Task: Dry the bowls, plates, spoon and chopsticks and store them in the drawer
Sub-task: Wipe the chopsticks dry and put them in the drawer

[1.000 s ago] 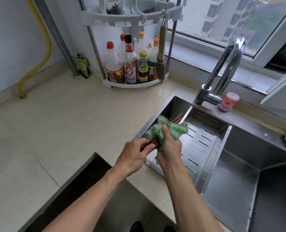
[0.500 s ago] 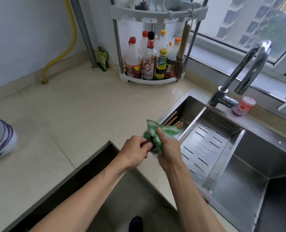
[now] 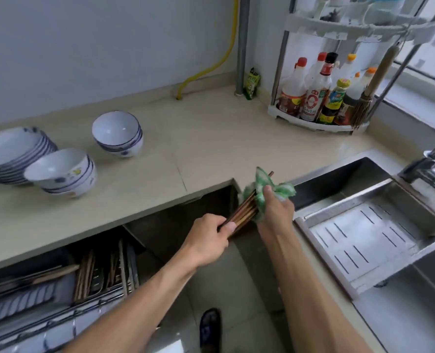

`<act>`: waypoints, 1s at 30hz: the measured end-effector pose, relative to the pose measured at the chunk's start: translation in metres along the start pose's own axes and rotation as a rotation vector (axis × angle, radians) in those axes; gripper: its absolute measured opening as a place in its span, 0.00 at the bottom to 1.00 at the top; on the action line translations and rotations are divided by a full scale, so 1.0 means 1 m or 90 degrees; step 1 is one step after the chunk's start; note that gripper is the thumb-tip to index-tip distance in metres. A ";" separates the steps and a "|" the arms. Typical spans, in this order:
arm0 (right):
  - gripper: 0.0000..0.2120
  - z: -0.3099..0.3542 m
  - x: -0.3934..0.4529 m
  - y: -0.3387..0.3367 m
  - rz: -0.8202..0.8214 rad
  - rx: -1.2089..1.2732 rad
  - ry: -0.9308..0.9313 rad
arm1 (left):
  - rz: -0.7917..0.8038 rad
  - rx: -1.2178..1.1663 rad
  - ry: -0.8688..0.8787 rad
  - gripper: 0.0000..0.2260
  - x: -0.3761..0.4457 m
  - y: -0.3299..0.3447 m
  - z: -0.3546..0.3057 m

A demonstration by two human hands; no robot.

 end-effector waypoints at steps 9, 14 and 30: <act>0.11 -0.099 -0.115 0.064 0.196 -0.116 0.140 | -0.102 -0.098 -0.132 0.17 -0.098 -0.049 0.102; 0.09 -0.150 -0.161 0.111 0.210 -0.155 0.164 | -0.159 -0.136 -0.179 0.18 -0.142 -0.084 0.154; 0.18 -0.276 -0.182 0.162 0.031 -0.386 0.185 | -0.115 -0.272 -0.319 0.14 -0.228 -0.168 0.353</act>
Point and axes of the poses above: each hand's wrist, its own x-axis towards the middle knuckle, its own y-axis out of the palm, z = x × y, the point moved 5 cm from there along x, towards the middle knuckle, and after that the axes turned 3 degrees about z, right-handed, at the moved point
